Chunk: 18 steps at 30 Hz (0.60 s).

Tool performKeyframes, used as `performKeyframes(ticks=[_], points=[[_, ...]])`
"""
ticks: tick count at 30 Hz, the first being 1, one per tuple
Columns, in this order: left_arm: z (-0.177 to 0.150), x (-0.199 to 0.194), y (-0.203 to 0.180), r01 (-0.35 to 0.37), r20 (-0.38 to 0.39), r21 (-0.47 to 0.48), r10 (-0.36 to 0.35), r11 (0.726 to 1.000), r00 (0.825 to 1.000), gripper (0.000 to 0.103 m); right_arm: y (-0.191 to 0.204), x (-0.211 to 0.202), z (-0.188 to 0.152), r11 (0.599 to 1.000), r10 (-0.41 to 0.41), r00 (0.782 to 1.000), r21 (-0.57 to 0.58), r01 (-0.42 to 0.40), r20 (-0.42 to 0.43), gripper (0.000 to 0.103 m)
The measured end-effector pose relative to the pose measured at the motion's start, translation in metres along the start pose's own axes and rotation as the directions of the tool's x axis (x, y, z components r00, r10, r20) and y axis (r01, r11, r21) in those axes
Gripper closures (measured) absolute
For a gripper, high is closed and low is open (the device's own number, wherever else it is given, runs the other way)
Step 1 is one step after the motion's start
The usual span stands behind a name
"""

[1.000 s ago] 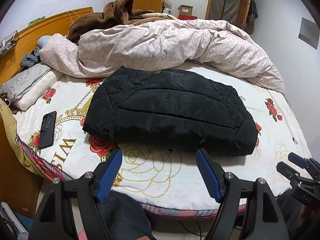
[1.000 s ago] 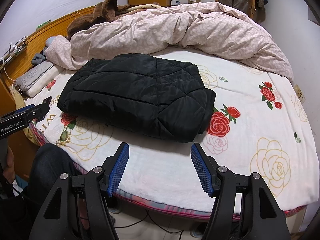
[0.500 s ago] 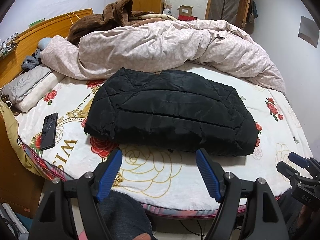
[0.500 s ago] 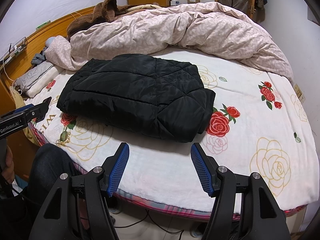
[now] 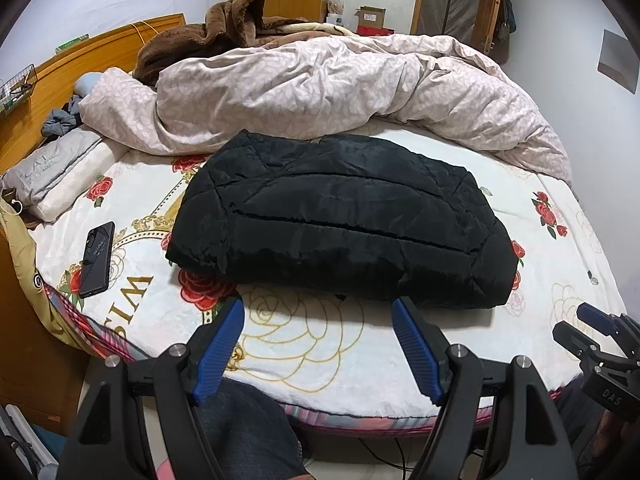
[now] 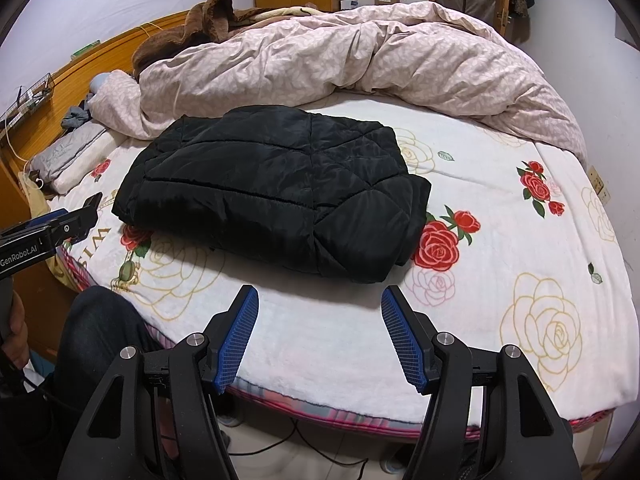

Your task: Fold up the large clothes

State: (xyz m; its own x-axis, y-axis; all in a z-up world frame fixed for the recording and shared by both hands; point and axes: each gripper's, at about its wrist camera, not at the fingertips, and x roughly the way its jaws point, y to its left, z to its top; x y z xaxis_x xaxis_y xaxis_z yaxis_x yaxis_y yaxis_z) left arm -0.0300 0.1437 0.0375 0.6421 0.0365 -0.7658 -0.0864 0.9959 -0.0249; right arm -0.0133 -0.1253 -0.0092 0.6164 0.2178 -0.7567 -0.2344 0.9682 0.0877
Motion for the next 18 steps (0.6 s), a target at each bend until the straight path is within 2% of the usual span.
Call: performKeyframes(ticks=[18], points=[[-0.0016,0.0031,-0.0016,-0.012,-0.002,-0.003,0.012,1.0,1.0,0.025,-0.006,0.0007,-0.0044,1.0,-0.014,1.0,-0.003,0.014,0.011,0.039]])
